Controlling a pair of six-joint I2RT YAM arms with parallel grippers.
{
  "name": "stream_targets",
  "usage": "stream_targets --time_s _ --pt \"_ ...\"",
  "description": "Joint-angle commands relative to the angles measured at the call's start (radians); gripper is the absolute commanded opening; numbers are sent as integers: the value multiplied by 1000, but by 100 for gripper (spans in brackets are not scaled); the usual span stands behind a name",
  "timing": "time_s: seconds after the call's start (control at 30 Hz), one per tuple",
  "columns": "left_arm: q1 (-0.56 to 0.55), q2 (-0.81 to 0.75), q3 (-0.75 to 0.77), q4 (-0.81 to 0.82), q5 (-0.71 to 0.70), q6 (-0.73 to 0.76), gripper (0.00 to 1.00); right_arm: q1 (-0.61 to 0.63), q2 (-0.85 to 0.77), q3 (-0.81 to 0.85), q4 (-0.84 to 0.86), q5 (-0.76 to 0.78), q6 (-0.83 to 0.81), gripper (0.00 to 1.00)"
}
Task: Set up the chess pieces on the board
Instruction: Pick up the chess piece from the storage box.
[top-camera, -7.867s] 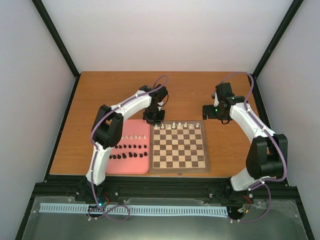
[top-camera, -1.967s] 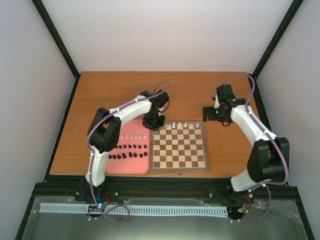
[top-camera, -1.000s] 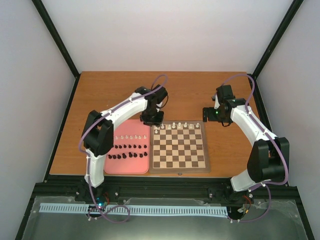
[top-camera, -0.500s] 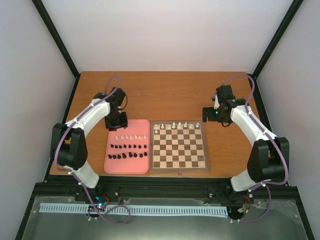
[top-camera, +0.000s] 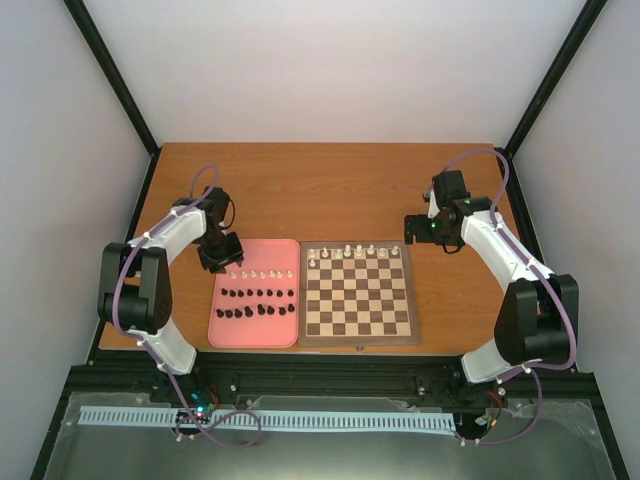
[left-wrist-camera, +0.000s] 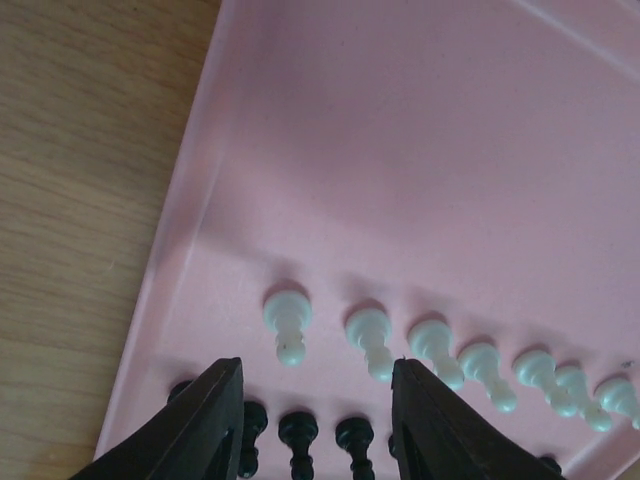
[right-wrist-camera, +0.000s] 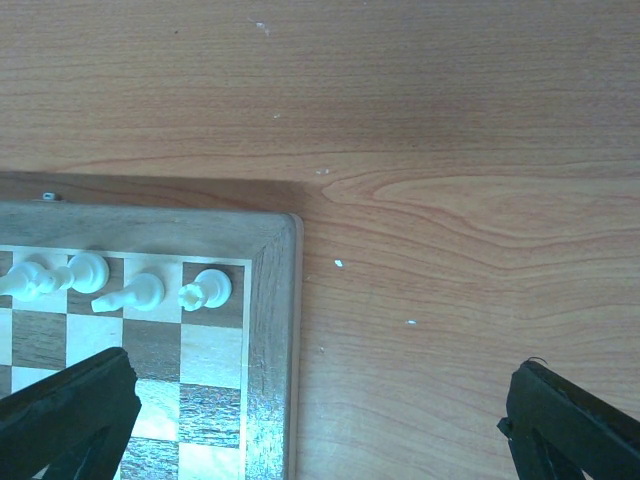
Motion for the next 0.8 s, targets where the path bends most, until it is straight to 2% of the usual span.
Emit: stream_targets --time_s 0.0,0.5,0.77 --pt "16 37 19 40 28 -13 43 -9 -22 -10 -6 11 2 100" --pt "28 62 -21 53 41 -3 32 -8 -9 -8 -6 8 -2 100" --pt "29 62 -49 62 45 -8 32 -9 -3 -12 -3 7 -6 100"
